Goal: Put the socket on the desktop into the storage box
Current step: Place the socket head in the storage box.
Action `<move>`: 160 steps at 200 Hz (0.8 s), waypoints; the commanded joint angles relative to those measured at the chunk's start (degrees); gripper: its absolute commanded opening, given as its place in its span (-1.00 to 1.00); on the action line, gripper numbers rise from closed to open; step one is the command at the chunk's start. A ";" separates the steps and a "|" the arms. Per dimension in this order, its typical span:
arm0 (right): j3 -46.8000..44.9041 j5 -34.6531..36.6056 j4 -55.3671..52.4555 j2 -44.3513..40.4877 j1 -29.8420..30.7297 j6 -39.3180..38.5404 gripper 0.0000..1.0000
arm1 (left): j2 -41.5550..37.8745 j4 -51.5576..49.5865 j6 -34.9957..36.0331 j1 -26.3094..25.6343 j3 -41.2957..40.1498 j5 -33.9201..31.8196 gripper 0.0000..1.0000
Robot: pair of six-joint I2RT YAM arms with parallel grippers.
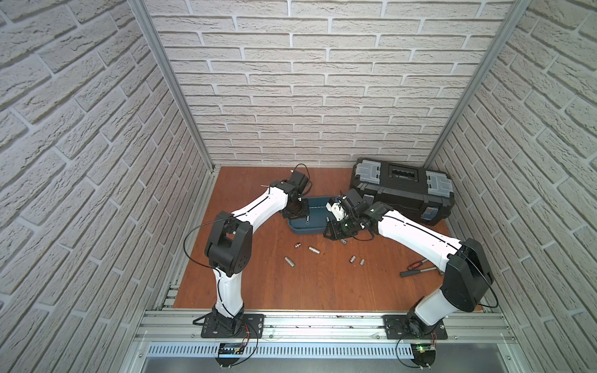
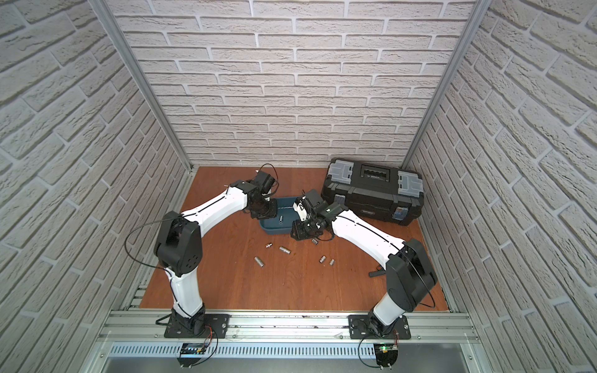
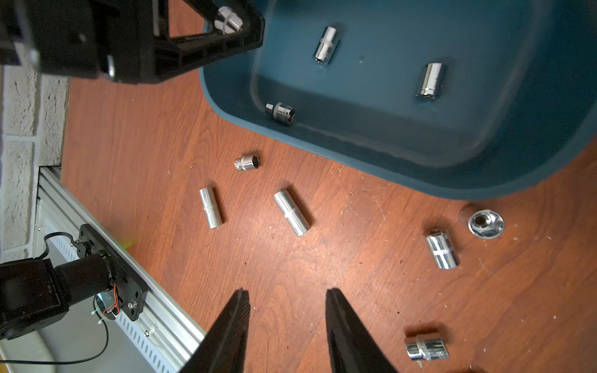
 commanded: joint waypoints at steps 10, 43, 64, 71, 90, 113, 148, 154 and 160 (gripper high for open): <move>0.83 1.11 1.27 -0.22 -0.69 0.91 -0.11 | 4.56 0.52 1.30 0.34 4.63 1.83 -0.47; 1.09 1.55 1.19 -0.22 -0.95 1.00 -0.11 | 8.50 -1.22 2.80 0.53 8.26 1.79 -0.45; 0.98 1.78 1.17 -0.12 -1.12 1.17 -0.11 | 10.06 -1.49 3.17 0.82 9.16 1.90 -0.45; 0.87 1.86 1.25 -0.12 -1.13 1.25 -0.11 | 10.54 -1.68 3.16 0.86 9.31 1.81 -0.45; 0.74 1.95 1.35 0.05 -1.22 1.34 -0.11 | 11.56 -1.66 3.16 0.90 9.74 1.76 -0.44; 0.73 2.06 1.39 0.32 -1.31 1.61 -0.11 | 12.87 -1.92 3.51 0.98 10.64 1.95 -0.43; 0.55 2.57 1.19 0.10 -1.39 1.70 -0.11 | 14.02 -1.96 3.85 0.99 10.74 1.56 -0.38; 0.49 2.62 1.17 0.06 -1.39 1.77 -0.11 | 14.18 -1.99 3.91 0.99 10.73 1.52 -0.38; 0.35 2.66 1.18 0.06 -1.39 1.79 -0.11 | 14.41 -1.96 3.86 1.04 10.65 1.49 -0.36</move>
